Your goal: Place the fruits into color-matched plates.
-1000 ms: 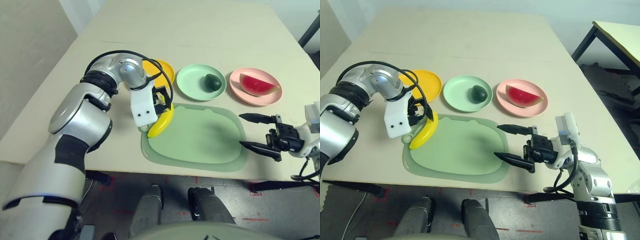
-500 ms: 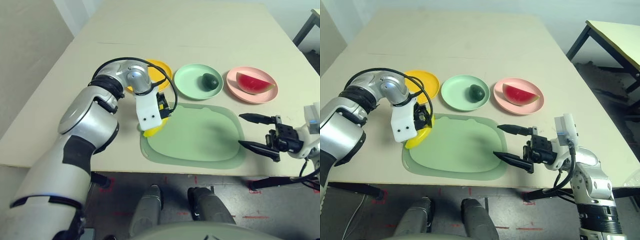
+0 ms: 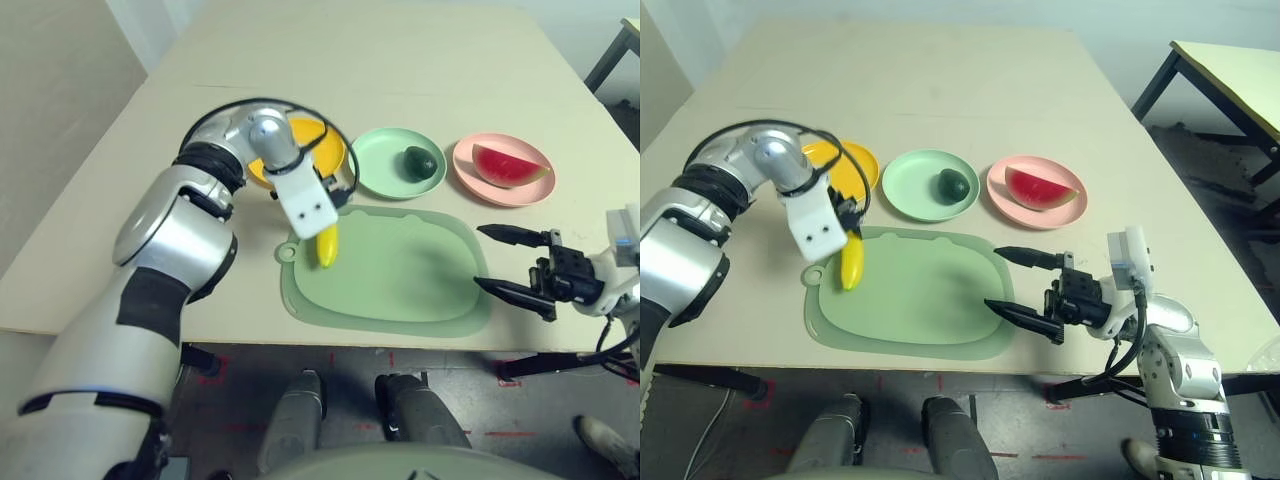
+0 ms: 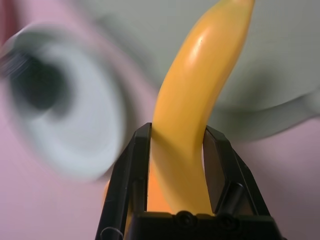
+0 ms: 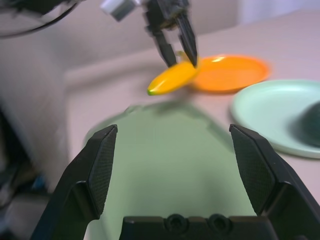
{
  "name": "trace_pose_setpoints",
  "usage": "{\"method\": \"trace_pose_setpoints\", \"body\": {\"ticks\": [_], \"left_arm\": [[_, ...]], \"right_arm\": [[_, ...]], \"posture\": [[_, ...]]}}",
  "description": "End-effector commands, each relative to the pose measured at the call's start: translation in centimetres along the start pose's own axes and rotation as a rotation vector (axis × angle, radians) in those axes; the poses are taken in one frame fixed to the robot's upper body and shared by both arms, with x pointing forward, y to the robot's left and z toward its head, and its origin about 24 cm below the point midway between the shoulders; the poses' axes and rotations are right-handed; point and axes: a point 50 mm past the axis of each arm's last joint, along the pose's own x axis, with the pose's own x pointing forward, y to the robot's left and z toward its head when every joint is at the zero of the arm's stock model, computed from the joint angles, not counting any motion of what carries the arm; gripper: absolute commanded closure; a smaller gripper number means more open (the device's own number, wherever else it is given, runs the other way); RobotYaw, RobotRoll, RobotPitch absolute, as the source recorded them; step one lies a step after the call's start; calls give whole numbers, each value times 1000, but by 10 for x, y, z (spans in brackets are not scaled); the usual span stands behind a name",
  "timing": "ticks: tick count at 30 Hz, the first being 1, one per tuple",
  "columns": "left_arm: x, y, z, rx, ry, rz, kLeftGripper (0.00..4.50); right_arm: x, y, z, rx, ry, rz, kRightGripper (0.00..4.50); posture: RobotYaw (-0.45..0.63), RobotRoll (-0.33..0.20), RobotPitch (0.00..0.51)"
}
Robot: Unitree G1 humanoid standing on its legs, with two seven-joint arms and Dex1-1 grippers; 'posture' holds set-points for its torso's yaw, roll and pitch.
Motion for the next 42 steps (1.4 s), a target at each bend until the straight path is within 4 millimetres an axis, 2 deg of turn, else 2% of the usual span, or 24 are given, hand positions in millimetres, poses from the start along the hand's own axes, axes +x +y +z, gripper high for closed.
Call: {"method": "trace_pose_setpoints", "body": {"ticks": [1, 6, 10, 23, 24, 28, 31, 36, 40, 42], "left_arm": [[-9, -10, -24, -186, 119, 71, 2944], [-17, -30, -50, -299, 300, 128, 2944], [-16, -34, -60, -337, 385, 212, 2944], [14, -66, -78, -440, 515, 371, 2944], [14, -68, -79, -441, 522, 374, 2223], [14, -70, -80, -430, 530, 384, 861], [11, -69, -81, -427, 528, 410, 7], [-7, -64, -83, -462, 500, 502, 7], [-33, -64, -88, -651, 380, 708, 7], [-42, -74, -92, -745, 317, 791, 7]], "right_arm": [[-6, -3, 2, -11, -27, -126, 0], [-7, 3, -4, -16, -51, -221, 0], [-12, 10, -10, -4, -42, -265, 0], [-34, 14, -12, -35, -15, -363, 0], [-36, 15, -12, -34, -13, -365, 0], [-40, 14, -14, -27, -4, -376, 0], [-41, 12, -14, -22, -7, -388, 0], [-49, 4, -12, -22, -13, -421, 0], [-76, -13, -12, -37, -11, -564, 0], [-89, -28, -12, -56, -38, -680, 0]], "posture": [[-150, 0, 144], [-154, 0, 136], [-157, 0, 133], [-219, 0, 82], [-218, 0, 79], [-205, 0, 68], [-188, 0, 59], [-163, 0, 52], [-160, 0, 51], [-150, 0, 63]]}}
